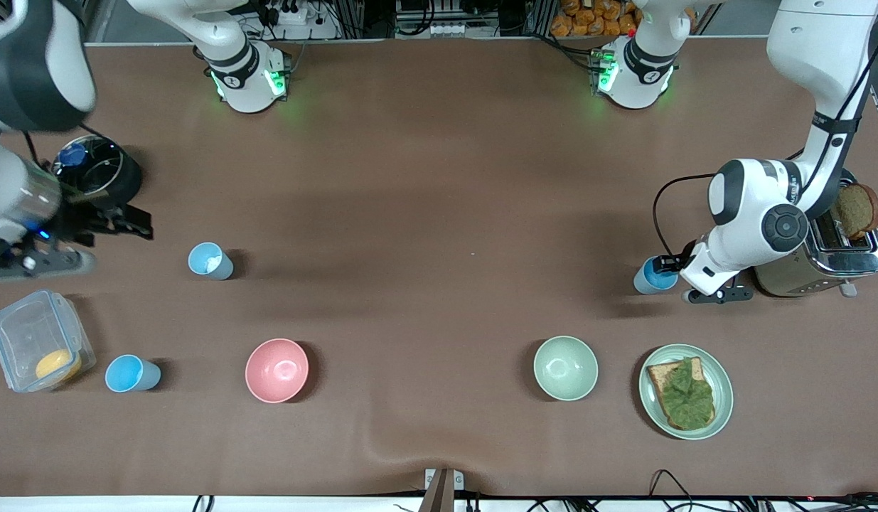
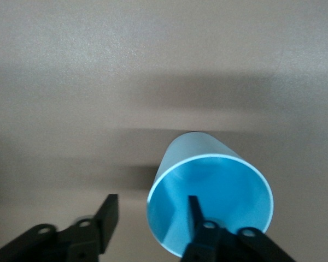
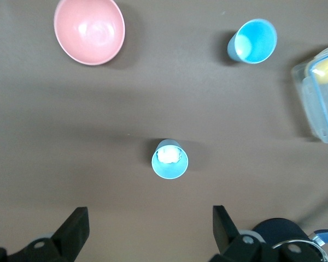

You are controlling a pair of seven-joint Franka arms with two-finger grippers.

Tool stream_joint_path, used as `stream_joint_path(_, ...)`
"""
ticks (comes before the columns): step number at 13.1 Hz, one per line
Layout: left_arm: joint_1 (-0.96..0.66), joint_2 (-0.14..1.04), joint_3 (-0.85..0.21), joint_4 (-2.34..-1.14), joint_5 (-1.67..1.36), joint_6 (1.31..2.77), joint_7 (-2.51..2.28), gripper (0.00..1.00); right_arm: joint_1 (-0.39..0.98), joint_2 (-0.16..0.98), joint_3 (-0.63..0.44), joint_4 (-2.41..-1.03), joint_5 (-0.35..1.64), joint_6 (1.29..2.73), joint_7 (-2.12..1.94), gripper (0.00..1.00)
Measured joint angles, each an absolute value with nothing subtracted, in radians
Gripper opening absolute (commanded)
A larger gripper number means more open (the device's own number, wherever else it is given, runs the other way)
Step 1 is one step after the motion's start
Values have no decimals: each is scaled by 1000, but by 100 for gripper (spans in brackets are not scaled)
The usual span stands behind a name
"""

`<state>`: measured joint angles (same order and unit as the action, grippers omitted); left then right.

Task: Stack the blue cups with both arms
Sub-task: 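Reach the right gripper to the blue cup near the saucepan and grasp it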

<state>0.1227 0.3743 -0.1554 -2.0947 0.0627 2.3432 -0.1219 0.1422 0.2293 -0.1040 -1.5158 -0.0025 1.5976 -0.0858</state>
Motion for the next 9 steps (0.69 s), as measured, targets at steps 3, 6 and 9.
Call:
stream_joint_path(3,123,376,-155,-2092,63,2344,-122,0,151,318,-104,-1535,4,1669,-86,100)
stream_joint_path(6,123,376,-159,-2080,63,2344,-122,0,151,352,-104,-1688,20,1893,-86,100)
stream_joint_path(9,124,377,-156,-2076,63,2345,-122,0,151,352,-105,-1853,28,2089,-86,100)
